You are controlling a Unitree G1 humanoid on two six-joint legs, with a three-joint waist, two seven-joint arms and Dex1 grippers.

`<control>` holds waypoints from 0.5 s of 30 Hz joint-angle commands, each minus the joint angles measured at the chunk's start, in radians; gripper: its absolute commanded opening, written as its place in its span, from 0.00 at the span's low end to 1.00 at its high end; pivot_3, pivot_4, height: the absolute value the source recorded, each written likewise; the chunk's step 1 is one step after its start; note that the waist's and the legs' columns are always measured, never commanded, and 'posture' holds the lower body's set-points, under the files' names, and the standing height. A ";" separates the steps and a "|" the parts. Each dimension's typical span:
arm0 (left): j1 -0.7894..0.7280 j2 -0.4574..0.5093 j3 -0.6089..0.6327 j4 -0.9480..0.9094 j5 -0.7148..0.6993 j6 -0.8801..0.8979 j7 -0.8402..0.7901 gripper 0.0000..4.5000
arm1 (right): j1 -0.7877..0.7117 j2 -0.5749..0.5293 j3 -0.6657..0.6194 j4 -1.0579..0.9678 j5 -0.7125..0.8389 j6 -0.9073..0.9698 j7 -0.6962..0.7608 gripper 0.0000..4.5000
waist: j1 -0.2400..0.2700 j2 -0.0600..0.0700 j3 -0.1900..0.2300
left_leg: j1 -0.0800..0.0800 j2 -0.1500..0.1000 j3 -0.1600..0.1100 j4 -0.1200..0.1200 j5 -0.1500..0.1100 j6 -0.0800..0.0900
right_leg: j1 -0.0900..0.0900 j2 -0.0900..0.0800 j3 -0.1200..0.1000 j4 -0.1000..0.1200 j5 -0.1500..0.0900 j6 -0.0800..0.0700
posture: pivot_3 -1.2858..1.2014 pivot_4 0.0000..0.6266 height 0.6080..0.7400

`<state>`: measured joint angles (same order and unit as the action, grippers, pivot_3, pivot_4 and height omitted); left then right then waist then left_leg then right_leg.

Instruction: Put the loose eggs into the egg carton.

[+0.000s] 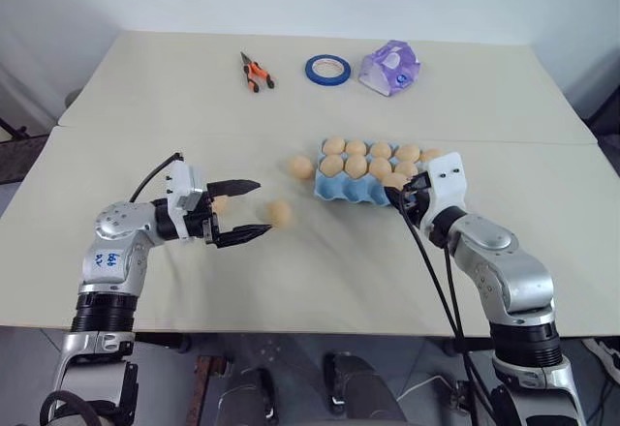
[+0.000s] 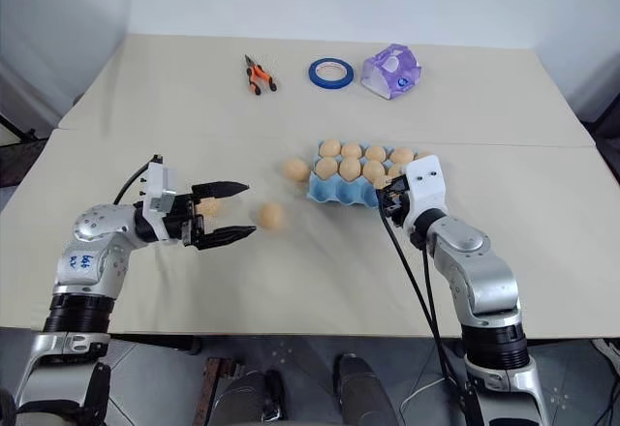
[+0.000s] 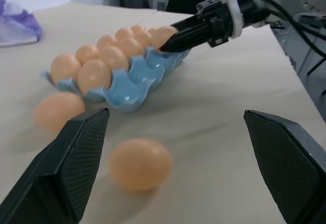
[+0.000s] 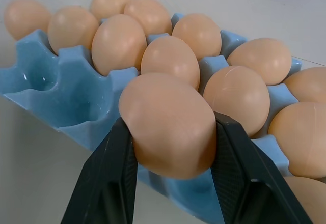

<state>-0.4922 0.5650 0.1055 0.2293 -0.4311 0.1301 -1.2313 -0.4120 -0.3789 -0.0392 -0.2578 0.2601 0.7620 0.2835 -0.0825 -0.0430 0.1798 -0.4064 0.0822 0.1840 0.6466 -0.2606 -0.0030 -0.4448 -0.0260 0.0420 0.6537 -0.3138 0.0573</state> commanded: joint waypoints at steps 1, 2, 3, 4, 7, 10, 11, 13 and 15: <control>0.009 0.018 0.028 -0.064 -0.027 -0.003 0.010 1.00 | -0.012 -0.009 -0.007 -0.016 -0.013 -0.034 0.006 0.58 | 0.000 0.000 0.000 | 0.000 0.000 0.000 0.000 0.000 0.000 | 0.000 0.000 0.000 0.000 0.000 0.000 | 0.52 0.24 1.00; 0.013 0.019 0.031 -0.068 -0.028 -0.002 0.013 1.00 | -0.009 -0.011 -0.015 -0.019 -0.012 -0.033 0.008 0.66 | 0.000 0.000 0.000 | 0.000 0.000 0.000 0.000 0.000 0.000 | 0.000 0.000 0.000 0.000 0.000 0.000 | 0.52 0.24 1.00; 0.015 0.020 0.032 -0.071 -0.028 -0.001 0.015 1.00 | -0.005 -0.015 -0.019 -0.021 -0.013 -0.035 0.011 0.73 | 0.000 0.000 0.000 | 0.001 0.000 0.000 0.000 0.000 -0.001 | 0.000 0.000 0.000 0.001 0.000 0.000 | 0.52 0.24 1.00; 0.016 0.021 0.033 -0.073 -0.029 0.000 0.016 1.00 | 0.000 -0.019 -0.026 -0.023 -0.013 -0.034 0.012 0.82 | -0.001 0.000 0.000 | 0.001 0.000 0.000 0.000 0.001 -0.001 | 0.000 0.000 0.000 0.001 0.000 0.000 | 0.52 0.24 1.00; 0.017 0.022 0.034 -0.074 -0.030 -0.001 0.020 1.00 | 0.011 -0.034 -0.044 -0.032 -0.012 -0.033 0.016 0.99 | -0.002 0.000 0.000 | 0.001 0.000 0.000 0.000 0.001 -0.001 | 0.000 0.000 0.000 0.001 0.000 0.000 | 0.52 0.24 1.00; 0.014 0.022 0.033 -0.070 -0.030 -0.003 0.021 1.00 | 0.023 -0.047 -0.058 -0.044 -0.007 -0.029 0.016 0.99 | -0.002 0.000 0.000 | 0.001 0.000 0.000 0.000 0.001 -0.001 | 0.000 0.000 0.000 0.001 0.000 0.000 | 0.52 0.24 1.00; 0.012 0.022 0.033 -0.068 -0.029 -0.004 0.022 1.00 | 0.029 -0.052 -0.062 -0.047 -0.007 -0.028 0.016 0.99 | -0.001 0.000 0.000 | 0.001 0.000 0.000 0.000 0.001 -0.001 | 0.000 0.000 0.000 0.001 0.000 0.000 | 0.52 0.24 1.00; 0.005 0.020 0.031 -0.062 -0.028 -0.006 0.022 1.00 | 0.043 -0.060 -0.071 -0.055 -0.008 -0.028 0.015 0.99 | -0.001 0.000 0.000 | 0.001 0.000 0.000 0.000 0.001 -0.001 | 0.000 0.000 0.000 0.001 0.000 0.000 | 0.52 0.24 1.00; -0.002 0.019 0.030 -0.054 -0.027 -0.008 0.022 1.00 | 0.048 -0.061 -0.074 -0.063 -0.006 -0.031 0.017 0.99 | -0.002 0.000 0.000 | 0.001 0.000 0.000 0.000 0.001 -0.001 | 0.000 0.000 0.000 0.001 0.000 0.000 | 0.52 0.24 1.00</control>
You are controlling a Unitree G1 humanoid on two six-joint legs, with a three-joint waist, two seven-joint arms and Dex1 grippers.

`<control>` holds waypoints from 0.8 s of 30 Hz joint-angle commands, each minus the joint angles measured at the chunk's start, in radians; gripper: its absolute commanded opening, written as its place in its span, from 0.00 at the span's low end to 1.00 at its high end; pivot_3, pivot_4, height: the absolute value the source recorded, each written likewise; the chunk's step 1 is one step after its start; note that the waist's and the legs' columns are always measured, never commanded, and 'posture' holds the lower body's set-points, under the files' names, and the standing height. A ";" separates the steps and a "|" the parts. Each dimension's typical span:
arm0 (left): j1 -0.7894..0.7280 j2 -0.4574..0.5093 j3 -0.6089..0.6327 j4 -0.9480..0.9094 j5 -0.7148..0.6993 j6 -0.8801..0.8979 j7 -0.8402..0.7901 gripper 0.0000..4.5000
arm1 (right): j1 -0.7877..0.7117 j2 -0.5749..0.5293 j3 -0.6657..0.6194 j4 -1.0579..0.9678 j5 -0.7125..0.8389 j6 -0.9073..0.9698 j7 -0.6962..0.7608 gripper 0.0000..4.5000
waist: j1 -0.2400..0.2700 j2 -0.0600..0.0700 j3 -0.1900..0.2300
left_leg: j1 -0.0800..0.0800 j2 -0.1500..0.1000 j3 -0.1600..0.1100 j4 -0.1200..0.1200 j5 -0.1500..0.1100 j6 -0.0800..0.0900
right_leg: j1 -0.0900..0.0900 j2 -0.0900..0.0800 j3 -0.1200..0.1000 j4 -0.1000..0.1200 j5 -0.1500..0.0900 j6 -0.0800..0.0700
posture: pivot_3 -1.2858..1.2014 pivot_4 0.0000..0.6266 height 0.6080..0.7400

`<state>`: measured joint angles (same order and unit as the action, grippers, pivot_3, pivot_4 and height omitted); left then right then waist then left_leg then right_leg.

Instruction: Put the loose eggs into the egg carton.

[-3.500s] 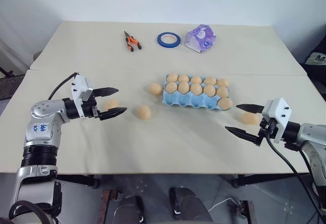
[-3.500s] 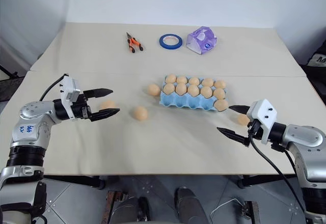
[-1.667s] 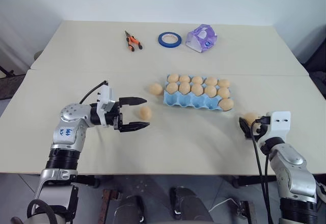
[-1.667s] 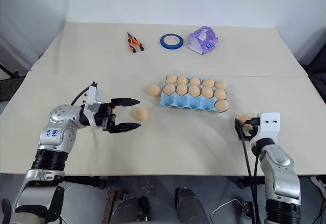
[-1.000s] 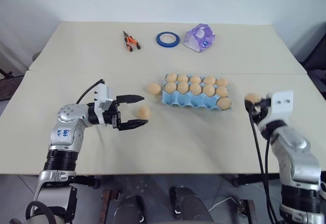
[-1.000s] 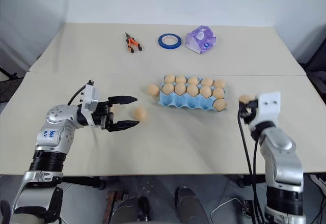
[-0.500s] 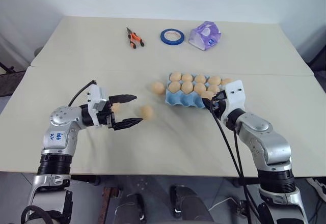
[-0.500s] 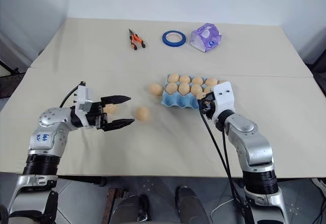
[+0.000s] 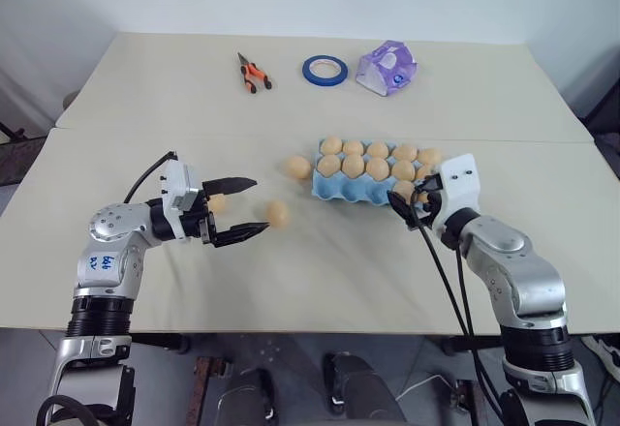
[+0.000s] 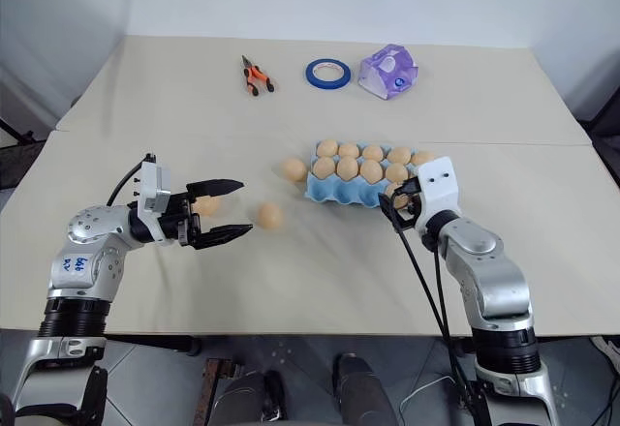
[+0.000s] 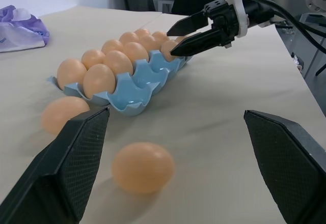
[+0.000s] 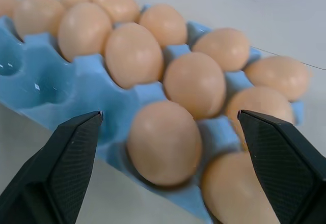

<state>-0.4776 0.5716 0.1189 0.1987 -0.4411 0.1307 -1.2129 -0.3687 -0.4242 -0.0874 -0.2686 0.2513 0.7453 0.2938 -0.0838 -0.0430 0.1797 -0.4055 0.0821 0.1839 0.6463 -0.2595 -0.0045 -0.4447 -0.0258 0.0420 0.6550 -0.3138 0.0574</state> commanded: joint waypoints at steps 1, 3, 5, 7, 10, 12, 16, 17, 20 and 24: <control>-0.018 0.013 0.016 -0.021 -0.017 -0.009 0.003 1.00 | 0.006 -0.014 -0.031 -0.064 0.012 -0.011 0.011 0.99 | -0.002 0.000 0.000 | 0.000 0.000 0.000 0.000 0.000 0.000 | 0.000 0.000 0.000 0.000 0.000 0.000 | 0.52 0.24 1.00; -0.021 0.013 0.019 -0.018 -0.016 -0.007 0.008 1.00 | 0.018 -0.023 -0.043 -0.119 0.048 0.004 0.039 0.99 | -0.001 0.000 0.000 | 0.000 0.000 0.000 0.000 0.000 -0.001 | 0.000 0.000 0.000 0.001 0.000 0.000 | 0.52 0.24 1.00; -0.022 0.015 0.030 -0.018 -0.015 -0.001 0.028 1.00 | 0.040 -0.051 -0.050 -0.160 0.090 0.043 0.087 0.99 | 0.001 0.000 0.000 | 0.000 0.000 -0.001 0.000 0.001 -0.001 | 0.000 0.000 0.000 0.001 0.000 0.000 | 0.52 0.24 1.00; -0.014 0.019 0.058 -0.028 -0.021 0.010 0.075 1.00 | 0.081 -0.104 -0.058 -0.191 0.114 0.041 0.150 0.99 | 0.002 0.000 0.000 | 0.000 0.000 -0.001 0.000 0.000 -0.001 | 0.000 0.000 0.000 0.001 0.000 0.000 | 0.52 0.24 1.00; 0.014 0.022 0.112 -0.055 -0.029 0.029 0.162 1.00 | 0.122 -0.175 -0.068 -0.220 0.138 0.011 0.225 0.99 | 0.002 0.000 0.000 | 0.000 0.000 -0.001 0.000 0.000 0.000 | 0.000 0.000 0.000 0.000 0.000 0.000 | 0.52 0.24 1.00; 0.065 0.025 0.174 -0.097 -0.031 0.040 0.241 1.00 | 0.132 -0.230 -0.067 -0.224 0.174 0.000 0.312 0.99 | -0.003 0.000 0.000 | 0.000 0.000 -0.001 0.000 0.000 0.001 | 0.000 0.000 0.000 0.000 0.000 0.000 | 0.52 0.24 1.00; 0.209 0.018 0.277 -0.208 -0.035 0.052 0.366 1.00 | 0.145 -0.292 -0.069 -0.163 0.185 -0.132 0.455 0.99 | -0.004 0.000 0.000 | 0.001 0.001 -0.001 -0.001 0.000 0.001 | 0.000 0.001 0.000 0.000 0.000 0.000 | 0.52 0.24 1.00; 0.241 0.014 0.293 -0.231 -0.036 0.054 0.388 1.00 | 0.146 -0.298 -0.069 -0.143 0.184 -0.168 0.482 0.99 | -0.002 0.000 0.000 | 0.002 0.001 -0.001 -0.001 0.000 0.001 | 0.001 0.001 0.000 0.001 0.000 0.000 | 0.52 0.24 1.00; 0.325 0.000 0.333 -0.275 -0.039 0.056 0.444 1.00 | 0.135 -0.275 -0.077 -0.082 0.207 -0.279 0.563 0.99 | 0.004 0.000 0.000 | 0.001 0.000 -0.002 0.000 0.000 0.001 | 0.001 0.000 -0.001 0.001 0.000 0.000 | 0.52 0.24 1.00; 0.518 -0.066 0.389 -0.371 -0.061 0.042 0.493 1.00 | 0.100 -0.318 -0.037 0.008 0.231 -0.322 0.720 0.99 | 0.002 -0.001 0.000 | 0.002 -0.001 -0.002 0.001 -0.003 0.008 | 0.004 -0.002 -0.002 -0.001 0.001 0.001 | 0.52 0.24 1.00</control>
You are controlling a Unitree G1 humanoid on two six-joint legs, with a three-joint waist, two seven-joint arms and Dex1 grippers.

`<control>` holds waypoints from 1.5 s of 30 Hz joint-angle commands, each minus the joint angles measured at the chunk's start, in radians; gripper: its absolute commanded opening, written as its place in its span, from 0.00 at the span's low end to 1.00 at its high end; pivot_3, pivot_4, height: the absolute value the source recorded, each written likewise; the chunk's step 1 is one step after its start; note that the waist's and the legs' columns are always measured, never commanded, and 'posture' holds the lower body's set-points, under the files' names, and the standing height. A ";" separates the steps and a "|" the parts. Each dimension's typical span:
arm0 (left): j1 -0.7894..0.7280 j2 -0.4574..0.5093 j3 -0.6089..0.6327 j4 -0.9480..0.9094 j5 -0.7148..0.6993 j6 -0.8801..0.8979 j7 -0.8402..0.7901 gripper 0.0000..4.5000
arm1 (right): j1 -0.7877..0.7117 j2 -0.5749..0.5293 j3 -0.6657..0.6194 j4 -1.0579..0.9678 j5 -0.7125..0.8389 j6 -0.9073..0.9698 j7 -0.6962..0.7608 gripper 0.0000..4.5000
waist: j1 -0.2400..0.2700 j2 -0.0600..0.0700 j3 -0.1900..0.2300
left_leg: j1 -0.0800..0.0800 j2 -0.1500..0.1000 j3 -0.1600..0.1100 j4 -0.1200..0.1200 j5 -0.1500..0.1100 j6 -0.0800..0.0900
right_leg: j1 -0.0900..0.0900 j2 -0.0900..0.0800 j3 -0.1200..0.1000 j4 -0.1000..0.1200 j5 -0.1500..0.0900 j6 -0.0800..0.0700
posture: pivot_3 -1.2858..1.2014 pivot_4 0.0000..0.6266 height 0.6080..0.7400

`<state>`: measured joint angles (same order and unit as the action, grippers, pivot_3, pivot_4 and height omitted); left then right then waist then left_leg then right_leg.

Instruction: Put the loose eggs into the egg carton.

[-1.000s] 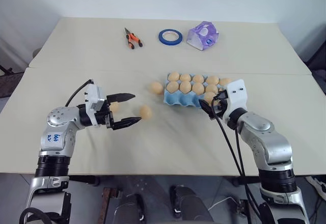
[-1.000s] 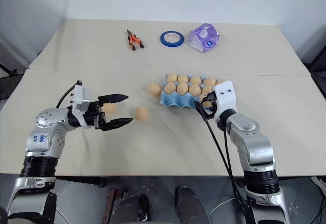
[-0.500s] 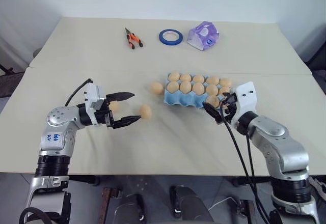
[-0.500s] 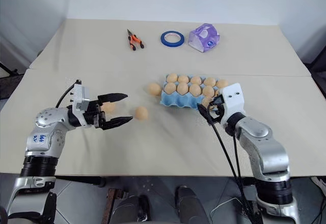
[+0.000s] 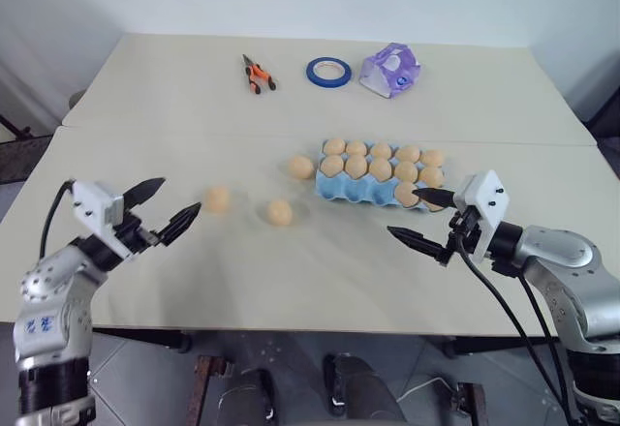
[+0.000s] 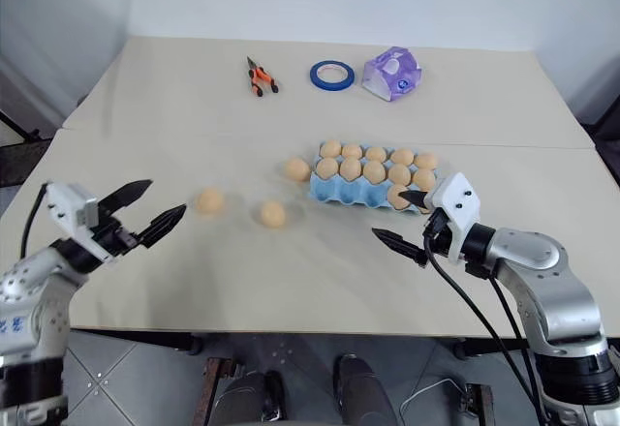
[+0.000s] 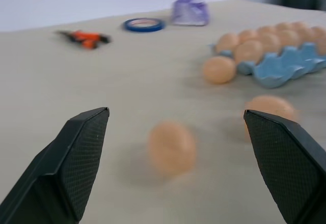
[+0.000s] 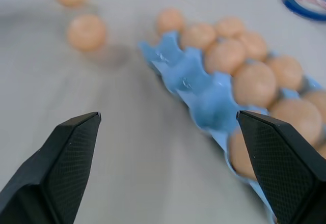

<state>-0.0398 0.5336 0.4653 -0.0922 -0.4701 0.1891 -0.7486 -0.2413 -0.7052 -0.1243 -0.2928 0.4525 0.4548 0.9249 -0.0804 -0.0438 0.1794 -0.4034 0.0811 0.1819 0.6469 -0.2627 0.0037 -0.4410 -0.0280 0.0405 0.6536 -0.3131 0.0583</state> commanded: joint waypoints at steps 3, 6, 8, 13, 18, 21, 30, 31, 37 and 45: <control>0.179 -0.048 0.060 -0.114 -0.039 -0.028 0.031 1.00 | -0.058 -0.033 0.009 0.078 0.030 -0.065 0.133 0.99 | -0.002 0.000 0.000 | 0.000 0.000 -0.001 0.000 -0.001 0.001 | 0.000 -0.001 -0.001 -0.001 0.000 0.000 | 0.52 0.24 1.00; 0.245 -0.064 0.086 -0.131 -0.052 -0.055 0.029 1.00 | -0.082 -0.029 0.013 0.119 0.025 -0.103 0.172 0.99 | -0.003 -0.001 0.000 | 0.000 0.001 -0.004 0.000 -0.001 -0.003 | 0.001 -0.001 -0.003 -0.001 -0.001 -0.005 | 0.52 0.24 1.00; 0.262 -0.071 0.089 -0.143 -0.057 -0.064 0.034 1.00 | -0.089 -0.025 0.014 0.136 0.034 -0.121 0.197 0.99 | -0.003 0.000 0.000 | 0.000 0.001 -0.006 -0.001 -0.002 -0.005 | 0.001 -0.001 -0.005 -0.001 -0.002 -0.007 | 0.52 0.24 1.00; 0.245 -0.080 0.012 -0.182 -0.028 -0.065 0.051 1.00 | -0.096 -0.023 0.020 0.156 0.031 -0.135 0.217 0.99 | -0.001 0.000 0.000 | 0.000 0.001 -0.007 0.000 -0.002 -0.005 | 0.003 -0.002 -0.006 -0.002 -0.002 -0.007 | 0.52 0.24 1.00; 0.170 -0.125 -0.146 -0.251 0.002 -0.026 0.115 1.00 | -0.086 -0.020 0.015 0.146 0.025 -0.138 0.195 0.99 | 0.000 0.000 0.000 | 0.000 0.000 -0.007 0.000 -0.003 -0.004 | 0.006 -0.003 -0.006 -0.004 -0.001 -0.007 | 0.52 0.24 1.00; 0.106 -0.160 -0.237 -0.246 0.050 -0.008 0.167 1.00 | -0.062 -0.022 0.009 0.123 0.023 -0.132 0.173 0.99 | 0.001 0.000 0.000 | 0.002 0.000 -0.009 0.000 -0.002 -0.003 | 0.009 -0.002 -0.008 -0.006 0.000 -0.004 | 0.52 0.24 1.00; -0.150 -0.240 -0.439 -0.029 0.271 -0.043 0.302 1.00 | -0.008 -0.022 -0.015 0.062 0.023 -0.129 0.098 0.99 | 0.005 0.000 0.000 | 0.005 0.000 -0.009 0.000 -0.001 0.000 | 0.013 0.000 -0.007 -0.008 0.001 -0.002 | 0.52 0.24 1.00; -0.171 -0.246 -0.447 -0.001 0.276 -0.046 0.302 1.00 | -0.005 -0.022 -0.018 0.058 0.024 -0.127 0.090 0.99 | 0.007 0.000 0.000 | 0.005 0.000 -0.009 -0.001 -0.001 0.000 | 0.013 0.000 -0.007 -0.007 0.001 -0.002 | 0.52 0.24 1.00; -0.257 -0.261 -0.479 0.151 0.311 -0.090 0.294 1.00 | 0.011 -0.023 -0.025 0.036 0.024 -0.120 0.055 0.99 | 0.022 0.000 -0.001 | 0.005 0.001 -0.009 0.000 0.000 0.000 | 0.012 0.001 -0.007 -0.007 0.001 -0.002 | 0.52 0.24 1.00; -0.326 -0.291 -0.511 0.280 0.305 -0.143 0.222 0.80 | 0.012 -0.021 -0.021 0.026 0.019 -0.106 0.018 1.00 | 0.034 0.001 -0.001 | 0.005 0.000 -0.009 0.000 0.000 0.000 | 0.013 0.000 -0.007 -0.007 0.001 -0.002 | 0.52 0.24 1.00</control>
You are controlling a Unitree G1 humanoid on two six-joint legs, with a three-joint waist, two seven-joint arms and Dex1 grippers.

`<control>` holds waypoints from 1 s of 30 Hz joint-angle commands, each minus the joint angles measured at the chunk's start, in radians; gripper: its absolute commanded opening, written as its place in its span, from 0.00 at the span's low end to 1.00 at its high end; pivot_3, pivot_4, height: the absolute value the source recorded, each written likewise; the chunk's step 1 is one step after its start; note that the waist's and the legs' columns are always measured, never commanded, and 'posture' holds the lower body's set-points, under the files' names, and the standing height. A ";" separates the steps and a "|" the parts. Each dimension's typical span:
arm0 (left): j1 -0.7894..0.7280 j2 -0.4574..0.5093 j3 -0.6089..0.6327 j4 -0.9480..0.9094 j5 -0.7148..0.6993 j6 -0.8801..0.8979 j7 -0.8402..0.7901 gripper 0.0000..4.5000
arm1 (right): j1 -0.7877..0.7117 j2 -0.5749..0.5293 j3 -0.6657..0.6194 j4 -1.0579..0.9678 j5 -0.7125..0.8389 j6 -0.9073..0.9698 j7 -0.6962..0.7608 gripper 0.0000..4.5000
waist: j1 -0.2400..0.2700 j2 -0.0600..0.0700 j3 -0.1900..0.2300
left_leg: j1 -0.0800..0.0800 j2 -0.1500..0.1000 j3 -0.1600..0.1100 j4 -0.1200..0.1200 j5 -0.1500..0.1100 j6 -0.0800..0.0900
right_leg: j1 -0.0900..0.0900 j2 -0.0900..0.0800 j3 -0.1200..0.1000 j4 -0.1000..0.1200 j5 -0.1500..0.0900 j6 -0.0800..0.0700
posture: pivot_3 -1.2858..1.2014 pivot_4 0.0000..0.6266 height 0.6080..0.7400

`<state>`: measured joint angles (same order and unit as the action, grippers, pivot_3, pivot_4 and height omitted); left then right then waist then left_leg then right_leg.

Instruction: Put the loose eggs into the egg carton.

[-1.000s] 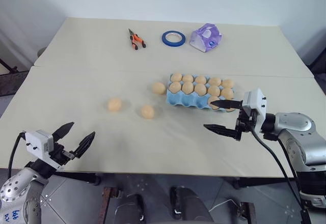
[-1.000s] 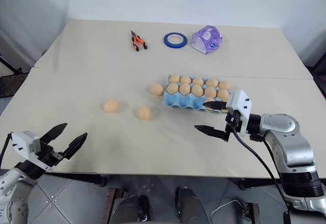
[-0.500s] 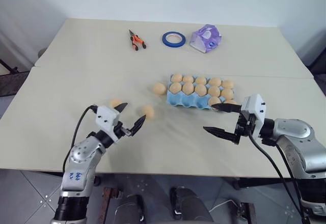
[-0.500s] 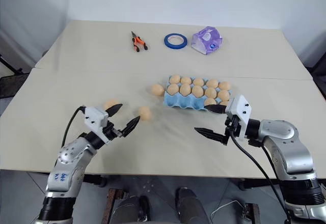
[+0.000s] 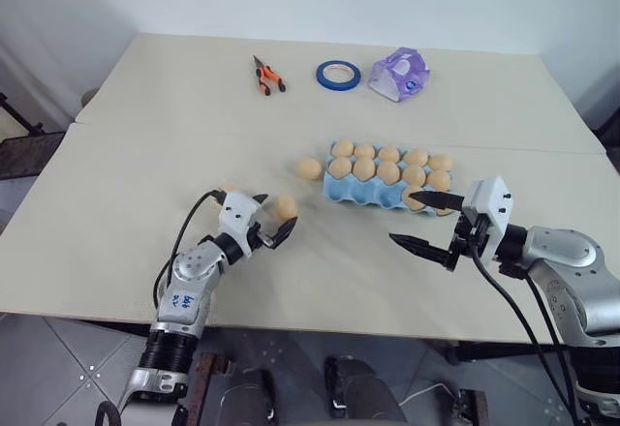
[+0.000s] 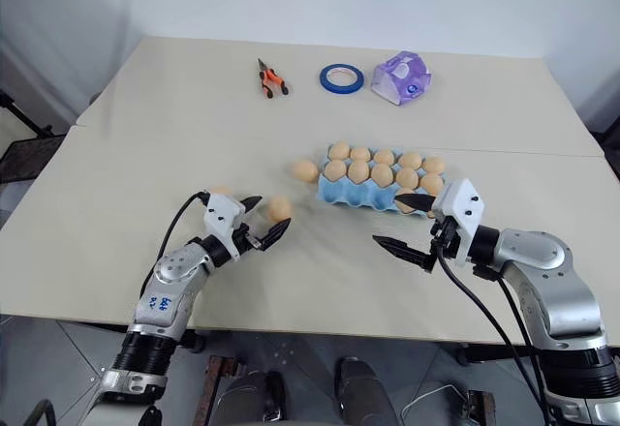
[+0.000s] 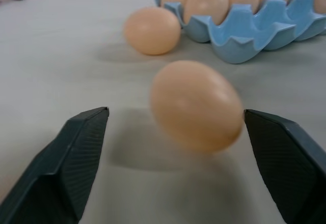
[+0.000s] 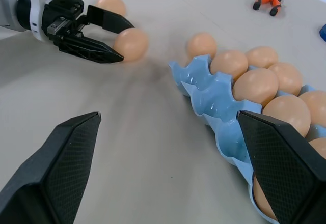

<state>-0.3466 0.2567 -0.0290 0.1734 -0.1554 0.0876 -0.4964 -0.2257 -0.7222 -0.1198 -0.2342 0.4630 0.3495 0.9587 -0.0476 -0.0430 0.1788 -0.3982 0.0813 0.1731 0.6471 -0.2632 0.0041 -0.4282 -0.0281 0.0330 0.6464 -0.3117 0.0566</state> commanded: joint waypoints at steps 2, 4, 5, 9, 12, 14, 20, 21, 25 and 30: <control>-0.029 -0.021 -0.016 0.030 -0.002 -0.052 -0.033 0.64 | -0.005 -0.003 -0.024 -0.034 0.007 0.000 -0.022 1.00 | 0.004 0.000 0.000 | 0.000 0.000 0.000 0.000 0.000 0.000 | 0.000 0.000 0.000 0.000 0.000 0.000 | 0.52 0.24 1.00; -0.033 -0.025 -0.014 0.040 0.000 -0.060 -0.034 0.49 | -0.005 -0.003 -0.024 -0.036 0.007 0.001 -0.028 1.00 | 0.006 0.000 0.000 | 0.000 0.000 0.000 0.000 0.000 0.000 | 0.000 0.000 0.000 0.000 0.000 0.000 | 0.52 0.24 1.00; -0.035 -0.026 -0.014 0.044 0.000 -0.063 -0.036 0.40 | -0.004 -0.004 -0.024 -0.036 0.007 0.001 -0.030 1.00 | 0.006 0.000 0.000 | 0.000 0.000 0.000 0.000 0.000 0.000 | 0.000 0.001 0.000 0.000 0.000 0.000 | 0.52 0.24 1.00; -0.034 -0.031 -0.023 0.037 0.002 -0.086 -0.048 0.13 | -0.002 -0.005 -0.025 -0.038 0.005 0.000 -0.041 1.00 | 0.008 0.000 0.000 | 0.000 0.000 0.000 0.000 0.000 0.000 | 0.000 0.001 0.000 0.000 0.000 0.000 | 0.52 0.24 1.00; -0.046 -0.052 -0.030 0.006 -0.006 -0.074 -0.041 0.01 | 0.002 -0.006 -0.027 -0.039 0.006 -0.002 -0.045 1.00 | 0.014 0.000 0.000 | 0.000 0.000 0.000 0.000 0.000 0.000 | 0.000 0.000 0.000 0.000 0.000 0.000 | 0.52 0.24 1.00; -0.049 -0.057 -0.029 0.005 -0.004 -0.077 -0.040 0.01 | 0.004 -0.005 -0.026 -0.040 0.005 -0.003 -0.048 1.00 | 0.018 0.000 0.000 | 0.000 0.000 0.000 0.000 0.000 0.000 | 0.000 0.000 0.000 0.000 0.000 0.000 | 0.52 0.24 1.00; -0.048 -0.062 -0.033 -0.014 -0.022 -0.048 -0.061 0.01 | 0.006 -0.005 -0.026 -0.038 0.005 -0.005 -0.055 1.00 | 0.017 0.000 0.000 | 0.000 0.000 0.000 0.000 0.000 0.000 | 0.000 0.001 0.000 0.000 0.000 0.000 | 0.52 0.24 1.00; -0.044 -0.063 -0.034 -0.032 -0.036 -0.029 -0.072 0.01 | 0.006 -0.005 -0.027 -0.038 0.004 -0.006 -0.056 1.00 | 0.018 0.000 0.000 | 0.000 0.000 0.000 0.000 0.000 0.000 | 0.000 0.001 0.000 0.000 0.000 0.000 | 0.52 0.24 1.00; -0.019 -0.065 -0.033 -0.125 -0.056 0.052 -0.056 0.20 | 0.010 -0.003 -0.030 -0.040 0.005 -0.007 -0.065 1.00 | 0.017 0.000 0.000 | 0.000 0.000 0.000 0.000 0.000 0.000 | 0.000 0.001 0.000 0.000 0.000 0.000 | 0.52 0.24 1.00; 0.053 -0.030 -0.064 -0.330 -0.116 0.175 -0.105 0.54 | 0.025 -0.001 -0.033 -0.049 0.006 -0.011 -0.071 1.00 | 0.016 0.000 0.000 | 0.000 0.001 0.000 0.000 0.000 0.000 | 0.000 0.001 0.000 0.000 0.000 0.000 | 0.52 0.24 1.00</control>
<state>-0.3008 0.2185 -0.0764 -0.0660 -0.2398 0.2325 -0.5811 -0.2051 -0.7218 -0.1220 -0.2445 0.4614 0.3514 0.8919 -0.0314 -0.0425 0.1787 -0.3978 0.0820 0.1732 0.6467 -0.2630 0.0035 -0.4282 -0.0268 0.0332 0.6468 -0.3116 0.0569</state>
